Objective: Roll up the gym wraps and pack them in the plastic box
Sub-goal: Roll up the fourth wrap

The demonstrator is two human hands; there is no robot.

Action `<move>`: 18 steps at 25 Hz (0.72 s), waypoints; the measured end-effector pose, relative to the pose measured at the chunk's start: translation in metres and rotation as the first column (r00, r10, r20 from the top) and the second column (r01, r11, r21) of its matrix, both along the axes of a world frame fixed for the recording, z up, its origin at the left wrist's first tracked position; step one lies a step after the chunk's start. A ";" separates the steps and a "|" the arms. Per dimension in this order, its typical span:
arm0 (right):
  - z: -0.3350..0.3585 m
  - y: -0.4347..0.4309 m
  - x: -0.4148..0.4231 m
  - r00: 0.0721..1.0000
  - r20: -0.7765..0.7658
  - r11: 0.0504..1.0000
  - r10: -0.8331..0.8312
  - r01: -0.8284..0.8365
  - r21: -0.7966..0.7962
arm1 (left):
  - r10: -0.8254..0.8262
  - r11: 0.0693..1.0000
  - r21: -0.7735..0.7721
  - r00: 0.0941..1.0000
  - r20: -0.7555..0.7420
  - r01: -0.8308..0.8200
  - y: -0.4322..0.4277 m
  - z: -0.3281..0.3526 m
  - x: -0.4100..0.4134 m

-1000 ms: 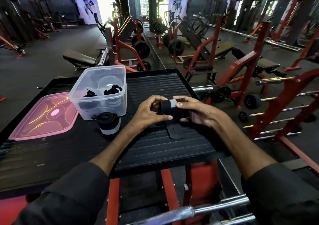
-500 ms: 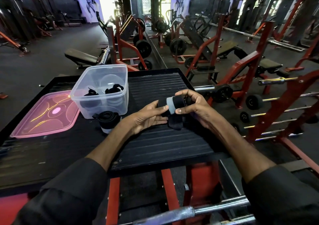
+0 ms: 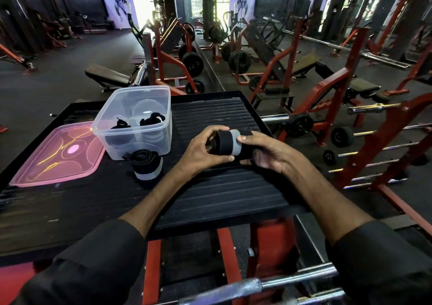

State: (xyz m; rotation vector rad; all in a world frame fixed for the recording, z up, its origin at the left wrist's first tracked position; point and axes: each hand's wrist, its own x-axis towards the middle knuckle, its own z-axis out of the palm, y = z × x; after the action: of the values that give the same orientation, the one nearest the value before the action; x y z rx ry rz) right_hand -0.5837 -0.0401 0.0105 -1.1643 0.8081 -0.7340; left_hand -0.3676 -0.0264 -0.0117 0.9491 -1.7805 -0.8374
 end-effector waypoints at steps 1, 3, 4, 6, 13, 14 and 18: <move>-0.001 0.001 0.001 1.000 -0.006 1.000 -0.006 0.006 -0.004 | 0.021 0.998 -0.055 0.999 0.029 -0.019 0.001 0.000 0.000; 0.001 0.003 0.004 0.998 -0.023 0.998 -0.050 0.050 -0.029 | 0.072 0.983 -0.176 0.993 0.096 -0.055 0.002 -0.001 0.001; 0.002 0.003 0.006 0.997 -0.028 0.997 -0.073 0.072 -0.034 | 0.094 0.970 -0.233 0.987 0.128 -0.062 0.002 -0.002 0.001; 0.000 0.001 0.008 0.996 -0.019 0.995 -0.092 0.092 -0.033 | 0.141 0.941 -0.330 0.976 0.164 -0.081 0.001 -0.005 0.001; -0.004 0.000 0.012 0.985 -0.034 0.984 -0.167 0.165 -0.064 | 0.200 0.920 -0.375 0.957 0.211 -0.110 0.004 -0.010 -0.002; -0.004 0.000 0.013 0.974 -0.051 0.972 -0.221 0.216 -0.094 | 0.178 0.934 -0.346 0.956 0.233 -0.090 0.004 -0.009 -0.001; -0.005 0.000 0.014 0.942 -0.117 0.928 -0.314 0.279 -0.245 | 0.141 0.963 -0.263 0.939 0.313 -0.057 0.006 -0.004 0.004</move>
State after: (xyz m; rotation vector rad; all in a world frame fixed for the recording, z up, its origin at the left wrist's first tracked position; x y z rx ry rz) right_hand -0.5702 -0.0403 0.0058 -1.3301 1.0683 -1.0164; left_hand -0.3633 -0.0208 -0.0154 1.0445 -2.0458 -0.3897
